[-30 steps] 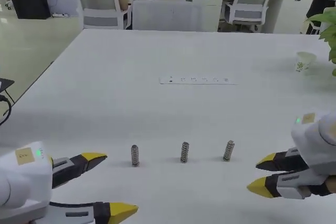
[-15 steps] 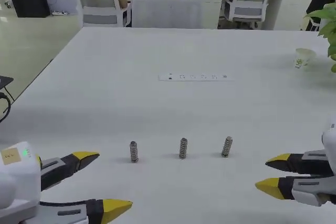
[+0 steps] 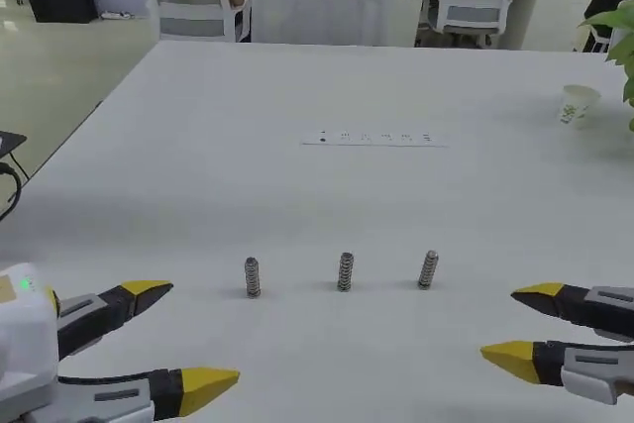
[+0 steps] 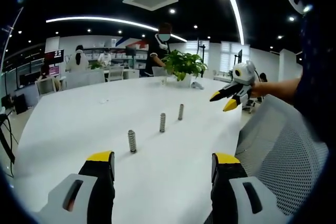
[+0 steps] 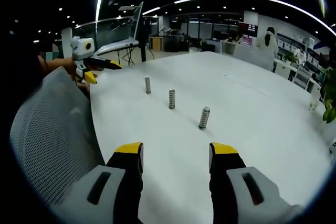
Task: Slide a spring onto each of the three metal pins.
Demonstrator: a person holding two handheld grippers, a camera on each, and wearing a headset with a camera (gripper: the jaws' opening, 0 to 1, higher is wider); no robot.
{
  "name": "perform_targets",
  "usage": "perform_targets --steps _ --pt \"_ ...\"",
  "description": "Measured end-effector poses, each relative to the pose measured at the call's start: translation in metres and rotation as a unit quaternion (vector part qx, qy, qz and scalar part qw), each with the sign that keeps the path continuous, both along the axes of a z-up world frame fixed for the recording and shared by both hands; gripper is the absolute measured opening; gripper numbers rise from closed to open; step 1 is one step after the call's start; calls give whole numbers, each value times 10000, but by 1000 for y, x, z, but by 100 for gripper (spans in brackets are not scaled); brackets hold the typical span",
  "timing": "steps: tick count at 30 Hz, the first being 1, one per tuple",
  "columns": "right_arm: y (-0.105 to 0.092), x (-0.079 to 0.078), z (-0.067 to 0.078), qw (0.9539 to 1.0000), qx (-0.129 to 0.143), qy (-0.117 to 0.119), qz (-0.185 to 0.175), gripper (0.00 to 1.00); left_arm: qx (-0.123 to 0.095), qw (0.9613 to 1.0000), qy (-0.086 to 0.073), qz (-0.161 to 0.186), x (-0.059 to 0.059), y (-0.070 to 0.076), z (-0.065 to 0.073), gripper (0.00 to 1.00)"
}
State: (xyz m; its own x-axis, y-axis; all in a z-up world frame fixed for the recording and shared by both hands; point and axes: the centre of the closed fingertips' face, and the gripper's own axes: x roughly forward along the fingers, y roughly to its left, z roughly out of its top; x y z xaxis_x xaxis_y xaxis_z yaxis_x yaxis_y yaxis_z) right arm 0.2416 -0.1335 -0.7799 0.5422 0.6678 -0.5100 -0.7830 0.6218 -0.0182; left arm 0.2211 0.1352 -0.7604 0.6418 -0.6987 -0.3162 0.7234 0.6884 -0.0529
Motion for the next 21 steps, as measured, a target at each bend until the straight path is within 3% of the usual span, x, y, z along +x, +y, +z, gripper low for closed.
perform_targets --steps 14,21 --pt "-10 5 -5 9993 263 -188 -193 75 -93 9999 102 67 0 2 -9 78" --pt "-12 13 -4 9986 355 -313 -250 82 -136 9997 152 122 5 5 -12 82"
